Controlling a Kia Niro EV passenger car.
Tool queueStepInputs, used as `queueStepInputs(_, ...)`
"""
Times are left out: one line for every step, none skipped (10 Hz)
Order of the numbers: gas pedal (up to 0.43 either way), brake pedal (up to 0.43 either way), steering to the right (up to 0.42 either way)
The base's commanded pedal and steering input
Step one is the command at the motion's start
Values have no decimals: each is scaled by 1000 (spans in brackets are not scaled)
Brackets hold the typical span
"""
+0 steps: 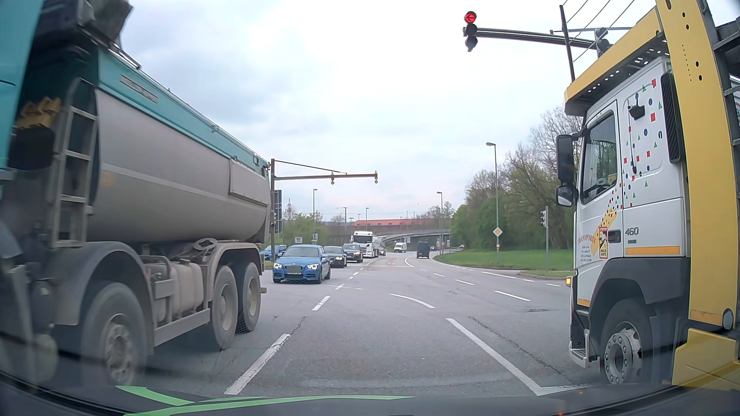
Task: Follow the waypoints while adhering to traffic rules and regulations
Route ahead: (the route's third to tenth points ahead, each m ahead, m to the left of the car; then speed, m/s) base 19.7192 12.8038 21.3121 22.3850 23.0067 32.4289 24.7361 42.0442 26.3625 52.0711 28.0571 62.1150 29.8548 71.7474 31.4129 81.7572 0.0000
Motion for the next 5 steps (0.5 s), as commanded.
queueStepInputs(0, 311, 7)
queueStepInputs(0, 311, 8)
queueStepInputs(0, 311, 8)
queueStepInputs(0, 311, 7)
queueStepInputs(0, 311, 7)
